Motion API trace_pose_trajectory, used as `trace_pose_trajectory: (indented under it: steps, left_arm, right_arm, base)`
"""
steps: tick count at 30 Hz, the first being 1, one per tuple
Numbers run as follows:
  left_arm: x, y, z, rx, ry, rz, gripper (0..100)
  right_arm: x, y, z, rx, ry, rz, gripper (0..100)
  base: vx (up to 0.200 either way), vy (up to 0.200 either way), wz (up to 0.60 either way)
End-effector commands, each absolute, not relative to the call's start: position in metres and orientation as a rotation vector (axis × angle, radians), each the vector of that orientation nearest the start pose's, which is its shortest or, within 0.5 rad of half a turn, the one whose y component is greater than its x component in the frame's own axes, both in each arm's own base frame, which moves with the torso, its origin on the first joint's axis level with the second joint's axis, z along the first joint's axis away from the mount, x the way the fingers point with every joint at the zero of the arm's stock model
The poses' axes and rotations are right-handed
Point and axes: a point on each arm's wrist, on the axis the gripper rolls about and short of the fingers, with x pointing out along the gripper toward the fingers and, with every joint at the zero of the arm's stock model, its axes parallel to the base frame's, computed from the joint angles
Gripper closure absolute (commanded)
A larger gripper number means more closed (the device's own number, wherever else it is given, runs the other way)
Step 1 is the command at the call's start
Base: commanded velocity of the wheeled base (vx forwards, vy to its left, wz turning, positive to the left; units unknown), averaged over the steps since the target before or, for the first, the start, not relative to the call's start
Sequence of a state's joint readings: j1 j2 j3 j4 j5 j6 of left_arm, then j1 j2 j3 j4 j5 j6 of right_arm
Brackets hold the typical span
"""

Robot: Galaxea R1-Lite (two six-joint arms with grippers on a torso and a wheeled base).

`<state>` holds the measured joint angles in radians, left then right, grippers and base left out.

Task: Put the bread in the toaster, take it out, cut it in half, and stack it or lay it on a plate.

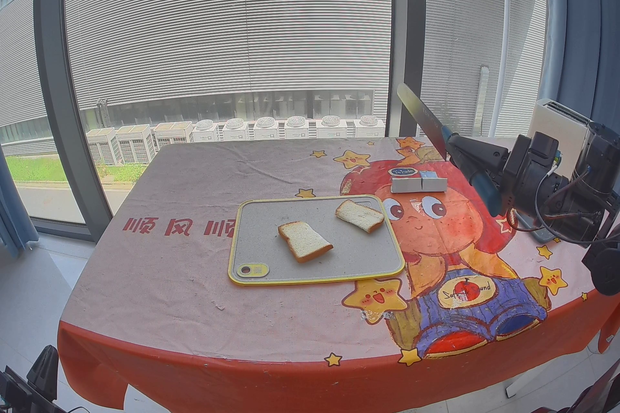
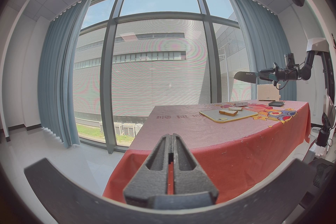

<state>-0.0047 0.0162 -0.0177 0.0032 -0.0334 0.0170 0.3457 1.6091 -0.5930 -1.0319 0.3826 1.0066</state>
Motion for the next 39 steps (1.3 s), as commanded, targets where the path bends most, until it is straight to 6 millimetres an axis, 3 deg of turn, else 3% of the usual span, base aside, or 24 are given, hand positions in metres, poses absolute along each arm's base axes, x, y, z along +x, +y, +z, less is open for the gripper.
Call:
trace_pose_trajectory:
  steps: [1,16,27,33,39]
  left_arm:
    - [-0.023,-0.001,0.076,0.017,0.001,-0.04,100]
    - [-0.023,-0.001,0.076,0.017,0.001,-0.038,100]
    - [-0.023,-0.001,0.076,0.017,0.001,-0.038,100]
    - [-0.023,-0.001,0.076,0.017,0.001,-0.038,100]
    - [-0.023,-0.001,0.076,0.017,0.001,-0.038,100]
  right_arm:
    - [0.251,0.094,0.192,0.961,0.346,0.662,100]
    - [0.256,0.085,0.193,0.966,0.321,0.633,100]
    - [0.267,0.083,0.18,0.971,0.359,0.594,100]
    - [0.276,0.085,0.174,1.082,0.416,0.572,100]
    - [0.286,0.07,0.168,1.146,0.466,0.57,100]
  base:
    - [0.0,0.0,0.0]
    - [0.0,0.0,0.0]
    - [0.0,0.0,0.0]
    - [0.0,0.0,0.0]
    - [0.0,0.0,0.0]
